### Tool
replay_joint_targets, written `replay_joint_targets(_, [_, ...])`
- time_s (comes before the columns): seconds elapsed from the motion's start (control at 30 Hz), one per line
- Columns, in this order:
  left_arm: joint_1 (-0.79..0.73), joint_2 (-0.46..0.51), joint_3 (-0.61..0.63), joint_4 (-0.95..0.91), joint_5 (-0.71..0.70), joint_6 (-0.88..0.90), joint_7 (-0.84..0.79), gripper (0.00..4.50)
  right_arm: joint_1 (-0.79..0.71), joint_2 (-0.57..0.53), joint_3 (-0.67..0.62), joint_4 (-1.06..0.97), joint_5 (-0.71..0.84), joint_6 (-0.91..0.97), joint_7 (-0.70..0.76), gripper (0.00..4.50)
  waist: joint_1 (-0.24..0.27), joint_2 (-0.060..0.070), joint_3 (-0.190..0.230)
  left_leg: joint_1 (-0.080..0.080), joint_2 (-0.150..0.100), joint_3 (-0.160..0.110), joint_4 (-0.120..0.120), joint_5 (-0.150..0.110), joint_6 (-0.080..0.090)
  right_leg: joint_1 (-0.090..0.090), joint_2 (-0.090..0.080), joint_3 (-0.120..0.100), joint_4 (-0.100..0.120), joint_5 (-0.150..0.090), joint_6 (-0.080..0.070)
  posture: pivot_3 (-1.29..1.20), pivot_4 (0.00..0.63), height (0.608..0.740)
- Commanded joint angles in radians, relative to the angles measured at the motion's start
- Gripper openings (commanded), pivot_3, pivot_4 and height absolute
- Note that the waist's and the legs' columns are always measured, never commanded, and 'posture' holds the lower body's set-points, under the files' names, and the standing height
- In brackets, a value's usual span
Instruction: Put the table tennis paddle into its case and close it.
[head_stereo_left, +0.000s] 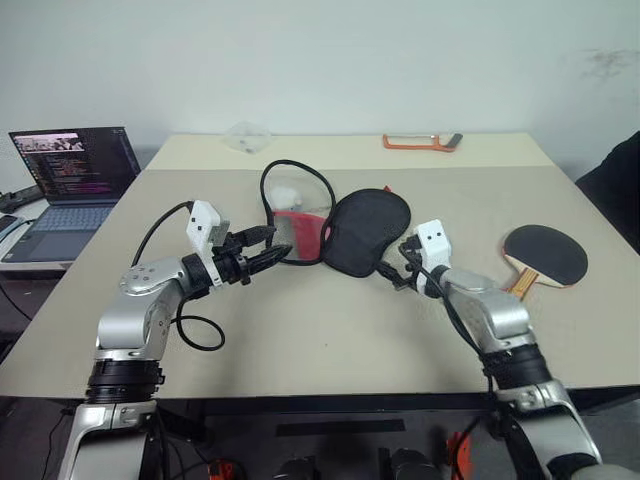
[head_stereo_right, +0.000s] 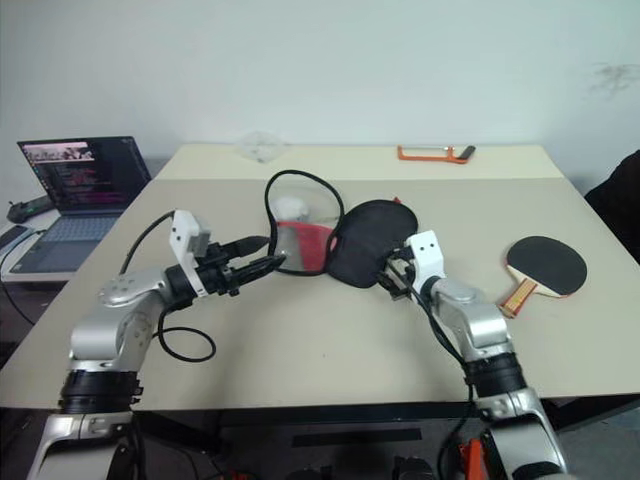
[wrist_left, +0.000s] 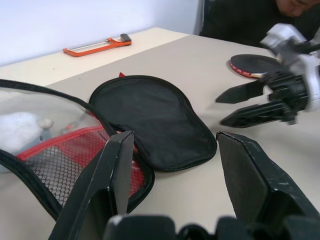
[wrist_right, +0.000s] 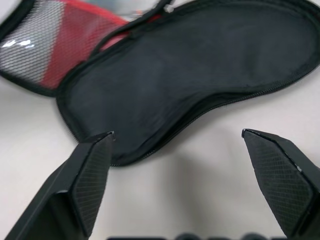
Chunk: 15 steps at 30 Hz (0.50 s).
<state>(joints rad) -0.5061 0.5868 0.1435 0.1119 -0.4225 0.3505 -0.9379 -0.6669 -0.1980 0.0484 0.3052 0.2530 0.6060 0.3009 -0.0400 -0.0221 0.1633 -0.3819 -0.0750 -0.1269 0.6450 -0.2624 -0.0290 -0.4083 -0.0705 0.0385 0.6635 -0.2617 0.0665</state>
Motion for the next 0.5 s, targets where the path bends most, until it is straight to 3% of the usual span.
replay_joint_targets(0.03, [-0.027,0.002,0.012,-0.002,0.008,-0.036,0.019,2.83,-0.047,0.036,-0.04,0.084,-0.009,-0.076,-0.016,4.5,-0.001,0.0,0.0,0.0,0.0,0.0,0.0,0.0,-0.001,0.0,0.0,0.0,0.0,0.0,0.0,0.0,0.15,0.74])
replay_joint_targets(0.37, [-0.049,-0.008,-0.022,0.013,0.023,-0.054,0.009,2.83,-0.118,0.12,-0.005,0.184,-0.04,-0.12,0.031,4.5,-0.016,0.0,0.0,-0.001,0.0,0.001,0.0,0.0,-0.001,-0.002,0.0,0.001,0.001,0.0,0.0,0.0,0.15,0.74])
replay_joint_targets(0.5, [-0.048,-0.014,-0.028,0.013,0.026,-0.055,0.009,2.88,-0.108,0.134,0.0,0.161,-0.041,-0.101,0.041,3.28,-0.017,0.0,0.0,-0.001,0.0,0.001,0.0,0.0,-0.001,-0.002,0.0,0.001,0.001,0.0,0.0,0.0,0.15,0.74])
